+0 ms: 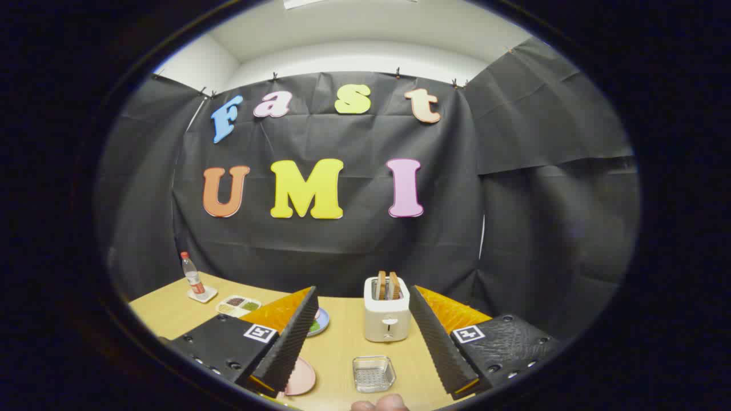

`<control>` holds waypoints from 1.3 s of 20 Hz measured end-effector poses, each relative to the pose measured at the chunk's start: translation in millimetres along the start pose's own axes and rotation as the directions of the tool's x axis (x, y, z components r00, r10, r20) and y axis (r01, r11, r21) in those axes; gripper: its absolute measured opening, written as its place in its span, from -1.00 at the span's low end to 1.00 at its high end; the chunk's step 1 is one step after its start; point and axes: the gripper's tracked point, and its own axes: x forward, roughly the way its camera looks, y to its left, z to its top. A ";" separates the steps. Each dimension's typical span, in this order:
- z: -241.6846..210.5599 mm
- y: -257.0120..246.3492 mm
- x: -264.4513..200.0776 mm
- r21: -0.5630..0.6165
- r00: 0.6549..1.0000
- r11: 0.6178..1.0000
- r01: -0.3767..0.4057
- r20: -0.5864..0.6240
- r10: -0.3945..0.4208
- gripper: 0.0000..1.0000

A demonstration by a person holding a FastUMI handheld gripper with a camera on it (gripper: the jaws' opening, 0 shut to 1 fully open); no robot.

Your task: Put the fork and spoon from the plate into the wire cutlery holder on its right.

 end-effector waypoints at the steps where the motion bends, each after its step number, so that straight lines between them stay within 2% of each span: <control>1: 0.3 0.4 0.1 -0.001 1.000 1.000 -0.004 0.001 0.004 0.91; 16: -4.5 43.5 -0.1 -0.049 0.994 0.992 -0.113 -0.006 0.113 0.91; 22: -28.1 59.3 2.1 -0.046 0.988 0.989 -0.142 -0.073 0.139 0.91; 26: -66.0 78.9 0.4 -0.040 0.968 0.981 -0.192 -0.170 0.183 0.91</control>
